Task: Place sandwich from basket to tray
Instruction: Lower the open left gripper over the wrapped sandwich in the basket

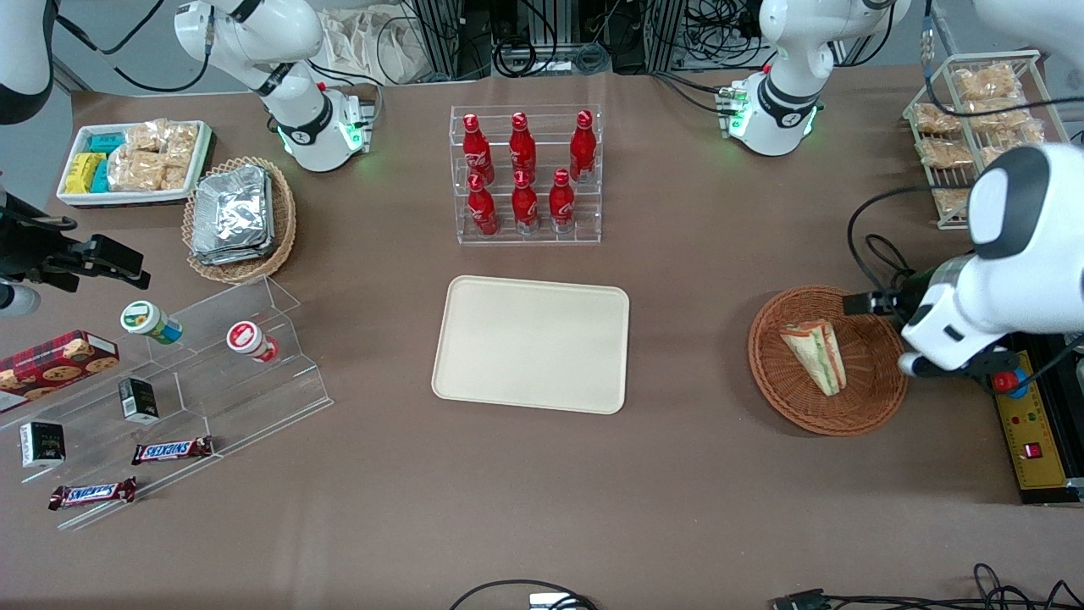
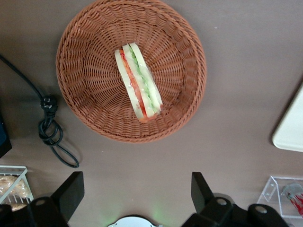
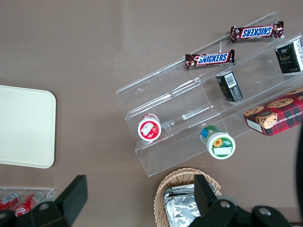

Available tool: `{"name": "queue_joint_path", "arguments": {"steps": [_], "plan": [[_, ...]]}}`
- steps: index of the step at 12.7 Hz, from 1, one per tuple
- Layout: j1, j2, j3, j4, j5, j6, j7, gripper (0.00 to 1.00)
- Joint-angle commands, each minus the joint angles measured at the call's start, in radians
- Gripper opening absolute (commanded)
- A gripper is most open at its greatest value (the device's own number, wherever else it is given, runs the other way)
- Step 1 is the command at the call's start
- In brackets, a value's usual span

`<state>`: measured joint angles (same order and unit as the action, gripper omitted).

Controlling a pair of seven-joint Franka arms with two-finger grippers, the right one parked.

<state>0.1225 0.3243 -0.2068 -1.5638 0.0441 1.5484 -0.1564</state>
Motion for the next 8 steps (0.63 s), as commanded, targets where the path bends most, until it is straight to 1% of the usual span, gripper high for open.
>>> {"name": "queue_joint_path", "arguments": {"steps": [1, 2, 4, 8], "plan": [[0.005, 0.087, -0.005, 0.016, 0.026, 0.059, -0.026, 1.0], [0.005, 0.107, -0.005, -0.001, 0.036, 0.097, -0.029, 1.0], [0.005, 0.156, 0.004, -0.015, 0.04, 0.151, -0.098, 1.0], [0.005, 0.248, 0.024, -0.019, 0.04, 0.231, -0.111, 1.0]]}}
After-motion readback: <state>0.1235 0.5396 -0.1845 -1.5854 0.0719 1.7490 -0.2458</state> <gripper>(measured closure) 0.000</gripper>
